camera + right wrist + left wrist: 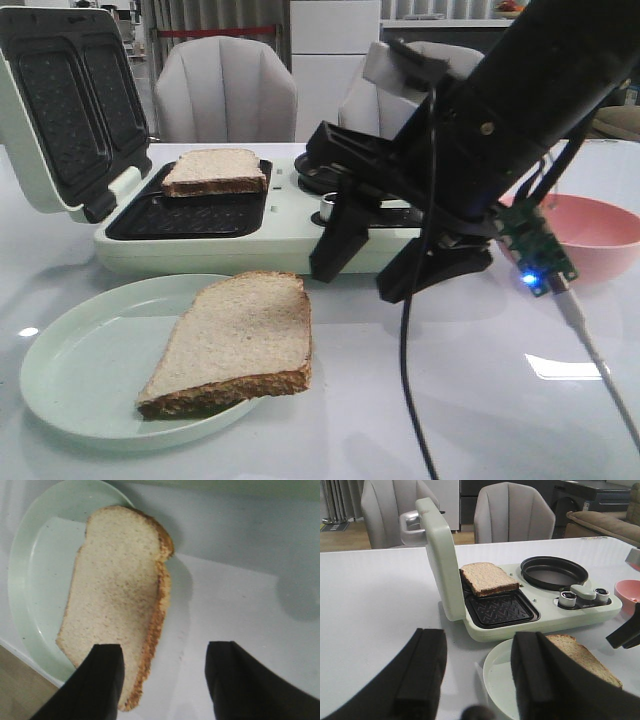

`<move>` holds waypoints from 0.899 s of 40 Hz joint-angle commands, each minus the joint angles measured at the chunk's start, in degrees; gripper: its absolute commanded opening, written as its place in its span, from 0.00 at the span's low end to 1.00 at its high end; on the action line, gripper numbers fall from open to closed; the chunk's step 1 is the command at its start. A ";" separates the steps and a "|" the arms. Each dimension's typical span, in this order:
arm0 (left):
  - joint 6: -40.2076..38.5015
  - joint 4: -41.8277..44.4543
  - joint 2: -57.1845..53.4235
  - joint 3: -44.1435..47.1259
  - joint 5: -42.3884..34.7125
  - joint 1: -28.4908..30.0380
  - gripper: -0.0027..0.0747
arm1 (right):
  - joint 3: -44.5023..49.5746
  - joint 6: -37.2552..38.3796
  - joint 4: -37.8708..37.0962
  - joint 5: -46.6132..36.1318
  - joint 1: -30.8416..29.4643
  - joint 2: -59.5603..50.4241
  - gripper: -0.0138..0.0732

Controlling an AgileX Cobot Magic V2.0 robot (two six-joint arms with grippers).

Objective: Make breakfast with bread and shrimp
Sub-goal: 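Reach the right gripper to the second bread slice and grasp it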

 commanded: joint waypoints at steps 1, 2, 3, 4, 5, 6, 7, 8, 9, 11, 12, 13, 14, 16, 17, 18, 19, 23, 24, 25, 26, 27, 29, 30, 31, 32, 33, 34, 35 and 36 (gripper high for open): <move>-0.50 -0.09 0.73 -1.37 -4.82 -0.38 0.51 | -1.85 -9.81 13.15 -1.12 0.00 0.91 0.67; -0.50 -0.09 0.73 -1.37 -4.82 -0.38 0.51 | -1.92 -11.82 15.38 -0.87 0.00 1.59 0.66; -0.50 -0.09 0.73 -1.37 -4.82 -0.38 0.51 | -1.98 -15.21 18.87 -0.18 0.00 2.73 0.64; -0.50 -0.09 0.73 -1.37 -4.82 -0.38 0.51 | -2.05 -17.13 20.89 0.39 0.00 3.40 0.63; -0.50 -0.09 0.73 -1.37 -4.82 -0.38 0.51 | -2.16 -18.97 22.86 1.05 0.00 4.03 0.62; -0.50 -0.09 0.73 -1.37 -4.82 -0.38 0.51 | -2.19 -21.28 25.40 1.96 0.00 4.87 0.61; -0.50 -0.09 0.73 -1.37 -4.82 -0.38 0.51 | -2.26 -23.30 27.75 2.61 0.00 5.68 0.60; -0.50 -0.09 0.73 -1.37 -4.82 -0.38 0.51 | -2.26 -24.72 29.35 2.97 0.00 6.15 0.60; -0.50 -0.09 0.73 -1.37 -4.82 -0.38 0.51 | -2.26 -25.90 30.65 3.05 0.00 6.71 0.60; -0.50 -0.09 0.73 -1.37 -4.82 -0.38 0.51 | -2.26 -27.78 32.69 2.87 0.00 7.71 0.60; -0.50 -0.09 0.73 -1.37 -4.82 -0.38 0.51 | -2.26 -28.20 33.09 2.30 0.00 8.10 0.60; -0.50 -0.09 0.73 -1.37 -4.82 -0.38 0.51 | -2.26 -28.28 33.11 1.45 0.00 8.36 0.60; -0.50 -0.09 0.73 -1.37 -4.82 -0.38 0.51 | -2.26 -28.34 33.01 0.91 0.00 8.43 0.60; -0.50 -0.09 0.73 -1.37 -4.82 -0.38 0.51 | -2.26 -28.33 32.39 -0.21 0.00 8.49 0.60; -0.50 -0.09 0.73 -1.37 -4.82 -0.38 0.51 | -2.26 -28.33 32.23 -0.71 0.00 8.49 0.60; -0.50 -0.09 0.73 -1.37 -4.82 -0.38 0.51 | -2.26 -28.33 32.18 -1.18 0.00 8.49 0.60; -0.50 -0.09 0.73 -1.37 -4.82 -0.38 0.51 | -2.26 -28.33 32.18 -1.45 0.00 8.49 0.60; -0.50 -0.09 0.73 -1.37 -4.82 -0.38 0.51 | -2.33 -28.33 32.22 -2.35 0.00 8.66 0.60; -0.50 -0.09 0.73 -1.37 -4.82 -0.38 0.51 | -2.33 -28.33 32.22 -2.35 0.00 8.71 0.60; -0.50 -0.09 0.73 -1.37 -4.82 -0.38 0.51 | -2.33 -28.33 32.24 -2.35 0.00 8.77 0.60; -0.50 -0.09 0.73 -1.37 -4.82 -0.38 0.51 | -2.48 -28.33 32.30 -2.35 0.00 8.97 0.60; -0.50 -0.09 0.73 -1.37 -4.82 -0.38 0.51 | -2.78 -28.33 32.30 -1.95 0.00 9.22 0.60; -0.50 -0.09 0.73 -1.37 -4.82 -0.38 0.51 | -3.49 -28.33 32.25 -1.22 0.00 9.96 0.60; -0.50 -0.09 0.73 -1.37 -4.82 -0.38 0.51 | -4.07 -28.33 32.25 -0.83 0.00 10.53 0.60; -0.50 -0.09 0.73 -1.37 -4.82 -0.38 0.51 | -4.40 -28.33 32.25 -0.36 0.00 10.79 0.60; -0.50 -0.09 0.73 -1.37 -4.82 -0.38 0.51 | -5.07 -28.33 32.30 0.38 0.00 11.46 0.60; -0.50 -0.09 0.73 -1.37 -4.82 -0.38 0.51 | -5.84 -28.33 32.31 0.96 0.00 11.99 0.60; -0.50 -0.09 0.73 -1.37 -4.82 -0.38 0.51 | -6.34 -28.33 32.31 1.70 0.00 12.44 0.60; -0.50 -0.09 0.73 -1.37 -4.82 -0.38 0.51 | -7.01 -28.33 32.31 2.21 0.00 12.71 0.60; -0.50 -0.09 0.73 -1.37 -4.82 -0.38 0.51 | -7.35 -28.33 32.31 2.29 0.00 12.95 0.60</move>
